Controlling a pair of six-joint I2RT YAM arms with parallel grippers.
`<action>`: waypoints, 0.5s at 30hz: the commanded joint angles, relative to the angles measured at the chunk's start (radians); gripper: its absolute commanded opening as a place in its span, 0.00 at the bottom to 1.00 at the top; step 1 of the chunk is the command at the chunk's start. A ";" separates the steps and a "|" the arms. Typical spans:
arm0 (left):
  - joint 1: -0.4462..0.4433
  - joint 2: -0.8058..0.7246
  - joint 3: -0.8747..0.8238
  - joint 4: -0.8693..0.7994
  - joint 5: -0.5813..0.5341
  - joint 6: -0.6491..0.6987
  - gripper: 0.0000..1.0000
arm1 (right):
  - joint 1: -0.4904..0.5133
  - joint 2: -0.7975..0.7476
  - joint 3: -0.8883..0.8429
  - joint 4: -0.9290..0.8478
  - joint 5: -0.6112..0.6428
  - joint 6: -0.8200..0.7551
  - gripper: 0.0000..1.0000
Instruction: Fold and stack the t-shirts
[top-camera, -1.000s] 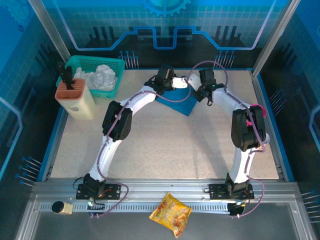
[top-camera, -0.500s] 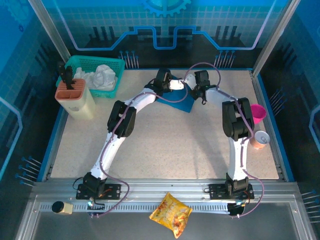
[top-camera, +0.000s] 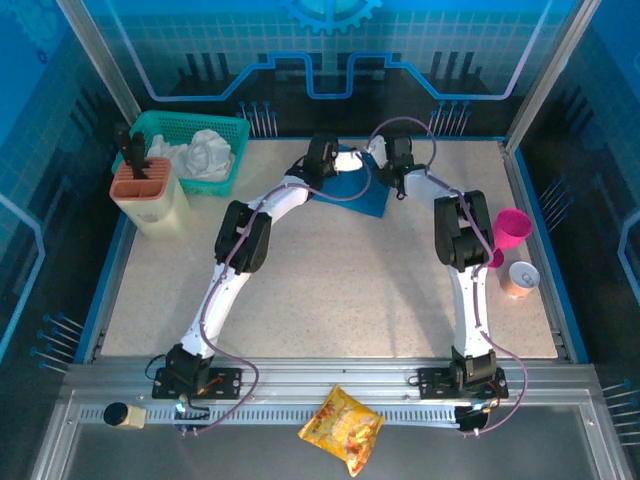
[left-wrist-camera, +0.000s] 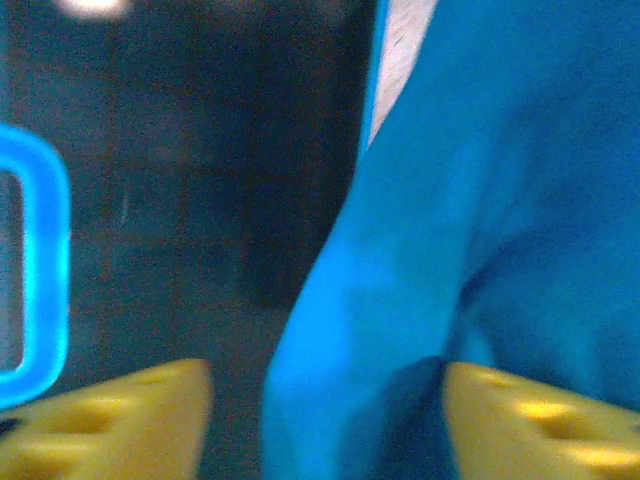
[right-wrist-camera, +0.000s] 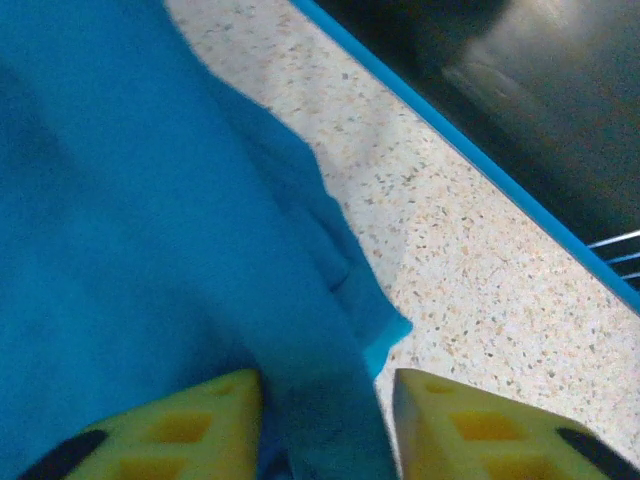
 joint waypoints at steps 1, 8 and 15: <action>0.029 0.017 0.047 0.099 -0.094 -0.051 0.91 | -0.014 0.050 0.085 -0.037 0.028 0.097 0.55; 0.061 0.015 0.208 0.105 -0.316 -0.118 0.99 | -0.033 -0.015 0.151 -0.094 -0.032 0.302 0.68; 0.103 -0.185 0.202 -0.091 -0.474 -0.389 0.99 | -0.123 -0.237 0.168 -0.406 -0.228 0.768 0.70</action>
